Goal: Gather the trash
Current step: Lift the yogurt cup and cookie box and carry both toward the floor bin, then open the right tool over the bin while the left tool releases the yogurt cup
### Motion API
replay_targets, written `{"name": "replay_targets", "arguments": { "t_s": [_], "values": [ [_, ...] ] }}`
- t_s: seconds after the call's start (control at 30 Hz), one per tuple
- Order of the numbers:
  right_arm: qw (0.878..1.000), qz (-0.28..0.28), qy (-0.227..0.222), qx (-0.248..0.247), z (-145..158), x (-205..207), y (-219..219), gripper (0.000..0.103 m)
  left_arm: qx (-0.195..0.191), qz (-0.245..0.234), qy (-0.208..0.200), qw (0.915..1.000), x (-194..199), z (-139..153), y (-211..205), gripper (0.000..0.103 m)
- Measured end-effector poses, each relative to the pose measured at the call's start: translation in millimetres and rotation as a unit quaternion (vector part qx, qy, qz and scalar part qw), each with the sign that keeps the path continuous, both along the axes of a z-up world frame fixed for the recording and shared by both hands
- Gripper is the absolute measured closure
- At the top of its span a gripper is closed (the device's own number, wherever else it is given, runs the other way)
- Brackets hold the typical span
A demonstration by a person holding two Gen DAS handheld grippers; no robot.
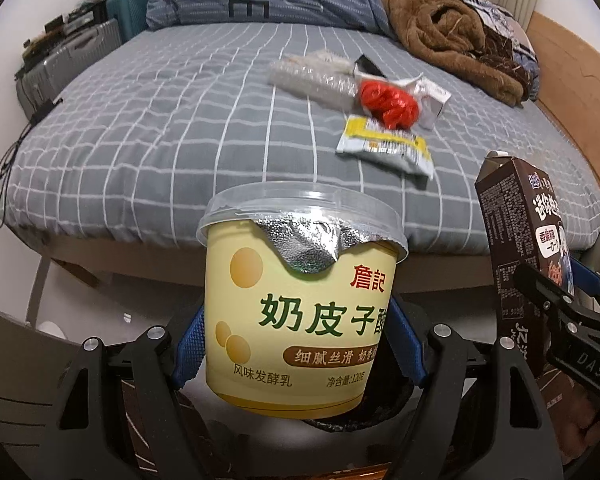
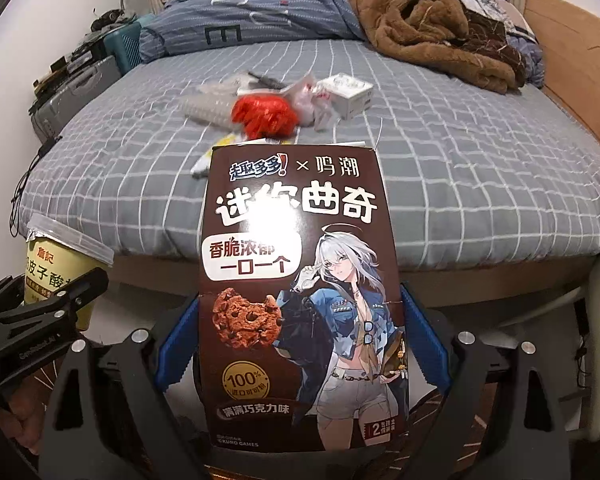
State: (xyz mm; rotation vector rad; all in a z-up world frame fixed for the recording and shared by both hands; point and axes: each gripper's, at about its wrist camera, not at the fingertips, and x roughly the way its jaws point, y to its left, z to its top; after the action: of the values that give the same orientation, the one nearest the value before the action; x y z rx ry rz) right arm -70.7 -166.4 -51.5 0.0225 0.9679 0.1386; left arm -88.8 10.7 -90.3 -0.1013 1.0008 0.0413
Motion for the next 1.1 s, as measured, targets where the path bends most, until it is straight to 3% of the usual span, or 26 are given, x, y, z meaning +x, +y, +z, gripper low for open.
{"name": "replay_targets", "arguments": {
  "t_s": [0.63, 1.1],
  "values": [
    [0.995, 0.039, 0.092, -0.018, -100.7, -6.7, 36.6, 0.016, 0.003, 0.003, 0.059, 0.9982, -3.8, -93.7, 4.1, 0.028],
    [0.983, 0.065, 0.170, -0.008, -156.3, 3.9, 48.1, 0.016, -0.008, 0.007, 0.094, 0.9956, 12.6, -133.3, 7.7, 0.028]
  ]
}}
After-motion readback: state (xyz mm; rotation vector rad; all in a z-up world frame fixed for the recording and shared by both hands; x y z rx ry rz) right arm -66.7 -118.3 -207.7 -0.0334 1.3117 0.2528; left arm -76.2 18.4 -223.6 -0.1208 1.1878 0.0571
